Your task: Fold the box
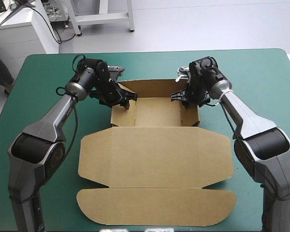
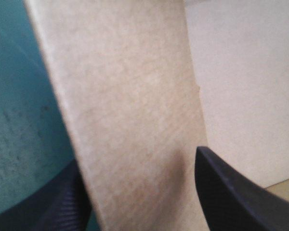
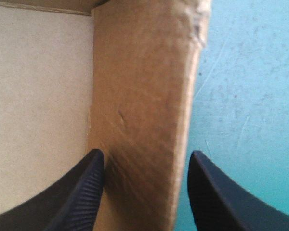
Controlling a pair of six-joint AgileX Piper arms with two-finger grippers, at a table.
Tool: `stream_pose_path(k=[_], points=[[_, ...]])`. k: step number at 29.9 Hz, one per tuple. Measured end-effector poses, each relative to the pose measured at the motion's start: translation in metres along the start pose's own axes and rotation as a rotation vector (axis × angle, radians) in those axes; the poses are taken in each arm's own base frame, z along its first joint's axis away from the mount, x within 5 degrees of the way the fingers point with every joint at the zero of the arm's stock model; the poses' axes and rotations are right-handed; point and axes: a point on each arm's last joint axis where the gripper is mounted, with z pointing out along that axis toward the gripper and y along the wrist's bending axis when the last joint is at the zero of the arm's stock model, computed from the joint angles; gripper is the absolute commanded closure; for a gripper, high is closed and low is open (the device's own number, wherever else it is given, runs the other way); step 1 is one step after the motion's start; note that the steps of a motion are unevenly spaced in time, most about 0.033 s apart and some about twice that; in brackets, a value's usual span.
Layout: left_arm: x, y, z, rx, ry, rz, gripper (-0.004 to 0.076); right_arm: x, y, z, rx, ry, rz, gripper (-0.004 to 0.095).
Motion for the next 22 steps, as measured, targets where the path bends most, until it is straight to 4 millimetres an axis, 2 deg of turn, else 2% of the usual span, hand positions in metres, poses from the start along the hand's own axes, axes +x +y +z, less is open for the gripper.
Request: stream_pose_path(k=[8, 13, 18, 20, 22], points=[[-0.002, 0.001, -0.004, -0.022, -0.014, 0.021, 0.0274, -0.009, -0.001, -0.016, 0.003, -0.063, 0.002, 0.0416], [-0.01, 0.0, -0.018, -0.035, -0.064, 0.035, 0.0274, -0.015, -0.006, -0.046, 0.032, -0.155, -0.006, 0.0416], [-0.016, -0.005, -0.061, -0.059, -0.19, 0.062, 0.0294, -0.012, -0.014, -0.08, 0.082, -0.24, -0.015, 0.0416], [-0.017, -0.006, -0.082, -0.077, -0.248, 0.074, 0.037, -0.009, -0.016, -0.091, 0.083, -0.263, -0.013, 0.0418], [-0.014, -0.007, -0.105, -0.1, -0.303, 0.085, 0.0504, -0.008, -0.017, -0.098, 0.077, -0.275, -0.01, 0.0418]])
